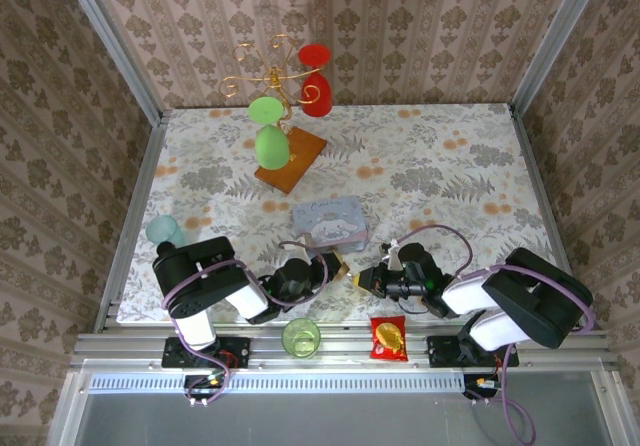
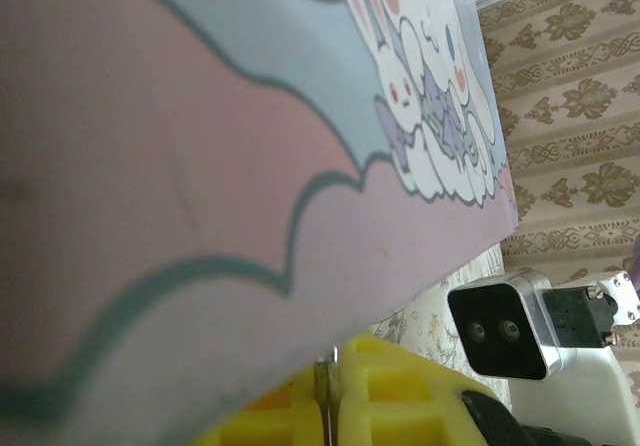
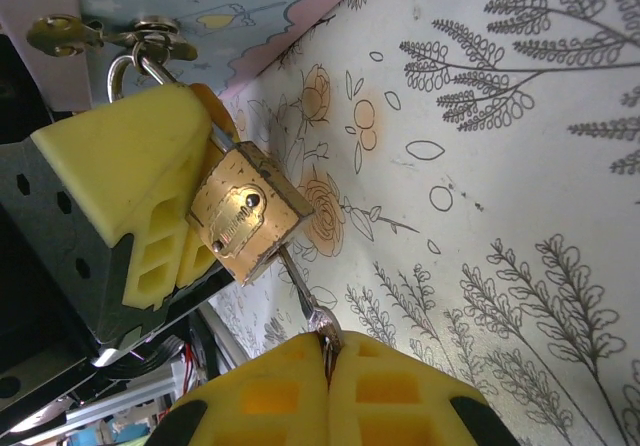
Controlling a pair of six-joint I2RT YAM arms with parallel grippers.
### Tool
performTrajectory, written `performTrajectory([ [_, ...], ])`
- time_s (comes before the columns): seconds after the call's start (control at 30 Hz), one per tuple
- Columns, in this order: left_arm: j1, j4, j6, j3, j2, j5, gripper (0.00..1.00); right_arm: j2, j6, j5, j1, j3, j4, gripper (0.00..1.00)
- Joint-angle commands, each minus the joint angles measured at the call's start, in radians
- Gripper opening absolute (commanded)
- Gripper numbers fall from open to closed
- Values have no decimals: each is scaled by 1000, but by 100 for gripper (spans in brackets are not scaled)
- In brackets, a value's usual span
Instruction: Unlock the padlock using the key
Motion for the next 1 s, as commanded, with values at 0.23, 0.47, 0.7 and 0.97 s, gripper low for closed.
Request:
performTrajectory([
  [0.23, -18, 79, -2, 15, -24, 6, 0, 102, 38, -15, 1, 30, 168, 0],
  [0.47, -30, 79, -9, 23, -18, 8, 0, 152, 59, 22, 14, 23, 323, 0],
  [0.7, -36, 79, -16, 23, -8, 5, 0, 104, -18, 22, 50, 63, 271, 0],
  [0.97, -38, 78, -15, 24, -11, 12, 0, -81, -264, 109, 38, 114, -200, 0],
])
